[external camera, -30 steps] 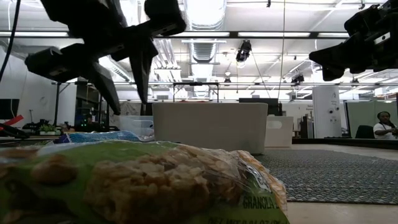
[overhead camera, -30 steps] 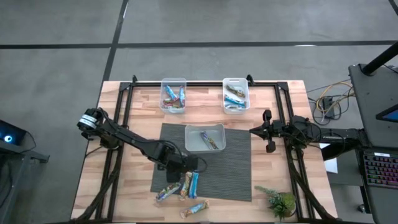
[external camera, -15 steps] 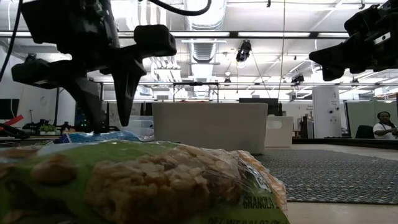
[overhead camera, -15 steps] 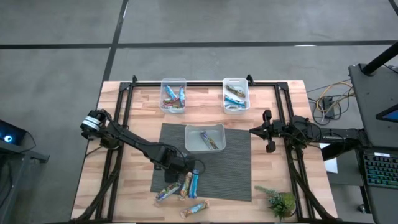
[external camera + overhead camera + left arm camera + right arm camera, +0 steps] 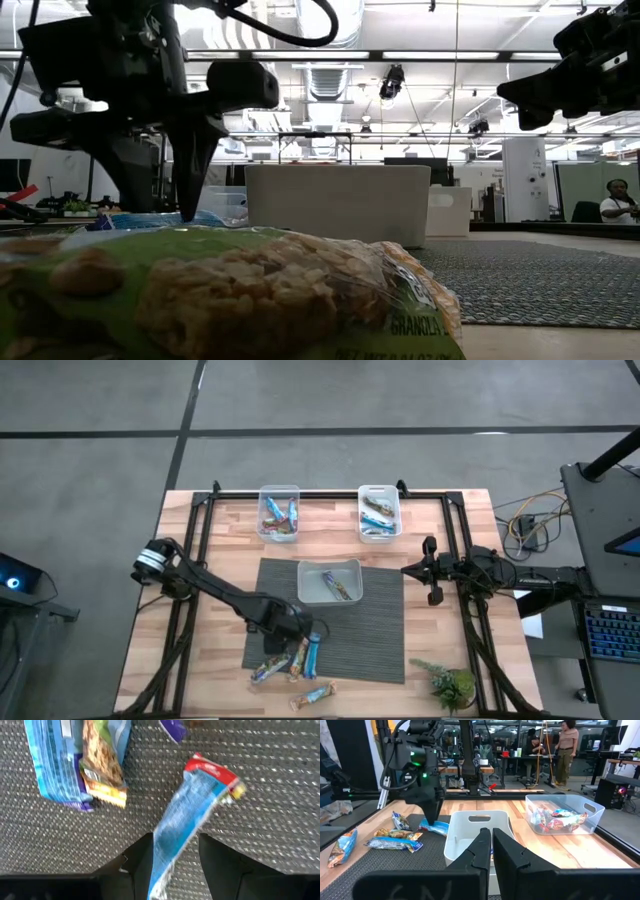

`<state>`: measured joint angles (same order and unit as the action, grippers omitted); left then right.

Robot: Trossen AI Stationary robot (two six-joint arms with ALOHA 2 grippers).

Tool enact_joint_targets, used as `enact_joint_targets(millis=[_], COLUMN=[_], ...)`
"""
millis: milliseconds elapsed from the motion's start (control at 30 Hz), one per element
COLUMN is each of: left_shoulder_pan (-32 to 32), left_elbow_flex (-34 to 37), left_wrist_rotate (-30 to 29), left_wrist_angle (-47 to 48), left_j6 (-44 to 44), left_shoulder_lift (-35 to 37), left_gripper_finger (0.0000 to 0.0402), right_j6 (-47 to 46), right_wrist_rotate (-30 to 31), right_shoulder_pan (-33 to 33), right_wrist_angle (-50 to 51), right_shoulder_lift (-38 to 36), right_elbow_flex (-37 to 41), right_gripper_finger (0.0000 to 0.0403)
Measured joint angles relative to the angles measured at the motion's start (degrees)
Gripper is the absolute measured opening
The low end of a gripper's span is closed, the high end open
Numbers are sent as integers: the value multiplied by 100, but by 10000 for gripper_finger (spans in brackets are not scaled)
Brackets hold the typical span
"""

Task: Pick and place Granola Bars by type
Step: Put the red granola bar into the transparent bin

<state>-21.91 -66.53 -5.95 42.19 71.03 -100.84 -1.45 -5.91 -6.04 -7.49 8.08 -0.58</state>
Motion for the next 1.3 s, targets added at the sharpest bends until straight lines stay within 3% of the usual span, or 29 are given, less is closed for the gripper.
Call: enact_joint_targets(millis=[900,1300], left_shoulder_pan=[-44,-44], left_elbow_flex=[-170,-170], left_wrist_rotate=[10,10], left_wrist_angle=[-15,-9], left_j6=[-58,-156], left_shoulder_lift=[-444,-444], left_gripper_finger=[138,90], right_j6=[1,0], right_wrist_rotate=[1,0], right_shoulder_pan=[1,1], right_wrist_angle=[0,0], right_shoulder_lift=[0,-1], right_elbow_flex=[0,1], right_gripper_finger=[9,9])
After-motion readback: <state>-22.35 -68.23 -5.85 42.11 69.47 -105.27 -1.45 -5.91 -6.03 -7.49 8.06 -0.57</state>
